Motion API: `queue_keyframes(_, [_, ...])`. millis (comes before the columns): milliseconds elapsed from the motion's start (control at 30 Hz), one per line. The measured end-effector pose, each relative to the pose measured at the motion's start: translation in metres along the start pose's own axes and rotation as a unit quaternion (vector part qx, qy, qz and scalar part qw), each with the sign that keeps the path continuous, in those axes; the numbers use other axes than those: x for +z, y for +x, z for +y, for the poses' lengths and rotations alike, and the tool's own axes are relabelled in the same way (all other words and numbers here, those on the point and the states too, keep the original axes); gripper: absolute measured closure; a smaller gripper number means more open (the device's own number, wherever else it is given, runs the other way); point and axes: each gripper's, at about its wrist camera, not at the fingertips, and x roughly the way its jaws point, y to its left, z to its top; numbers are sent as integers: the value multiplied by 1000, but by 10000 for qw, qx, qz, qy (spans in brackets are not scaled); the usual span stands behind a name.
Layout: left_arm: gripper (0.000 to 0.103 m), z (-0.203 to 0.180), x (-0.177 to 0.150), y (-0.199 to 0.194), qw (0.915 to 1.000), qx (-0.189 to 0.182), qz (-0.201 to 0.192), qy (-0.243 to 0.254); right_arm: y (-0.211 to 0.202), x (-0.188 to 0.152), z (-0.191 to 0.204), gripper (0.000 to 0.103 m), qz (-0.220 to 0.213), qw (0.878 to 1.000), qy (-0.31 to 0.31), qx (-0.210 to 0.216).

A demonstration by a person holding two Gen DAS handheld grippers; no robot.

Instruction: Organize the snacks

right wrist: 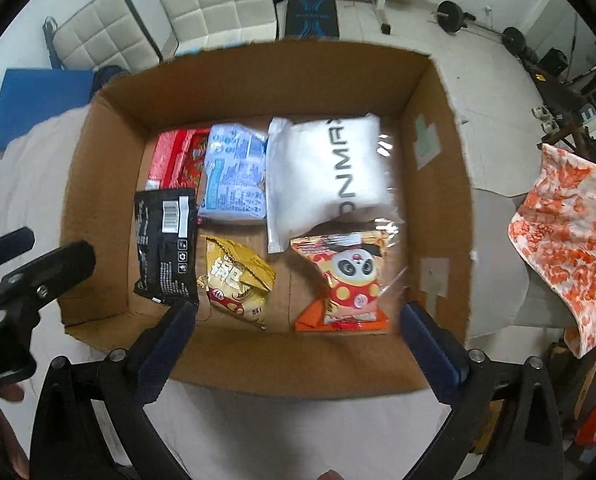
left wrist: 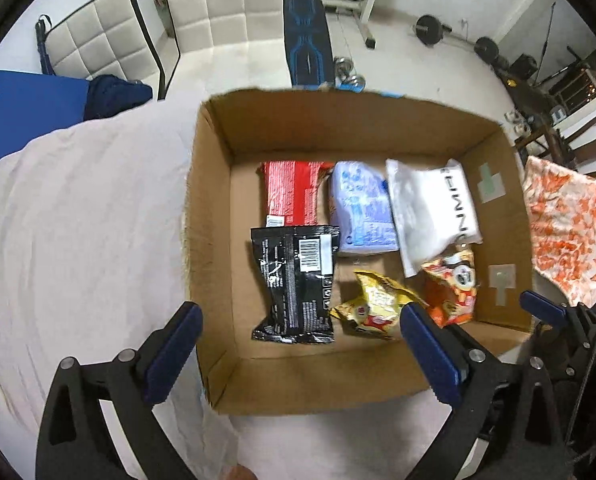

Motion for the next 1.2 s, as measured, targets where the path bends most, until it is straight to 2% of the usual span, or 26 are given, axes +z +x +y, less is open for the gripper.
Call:
queue_keyframes(300, [2,-13,-27,-68,9975,24,-679,194,-78,-25,-2,0,-586,9980,228,30])
queue_keyframes(567, [2,-19,-61,-156,9910,112,-1312,247,-192,-70,-3,0,-1352,9903,280,133])
queue_keyframes(700, [2,-19,-83,-204,9845,224,-1727,202,-249,-94,1,0,-1763,9840,235,113])
queue_keyframes(933, [2,-20,-115,-251,9801,418,-1939,124,-327,-127,6,0,-2222,9748,156,112])
queue_keyframes(1200, [2,-20,-133,-281,9753,510,-2151,24,-377,-152,8,0,-2496,9683,34,42])
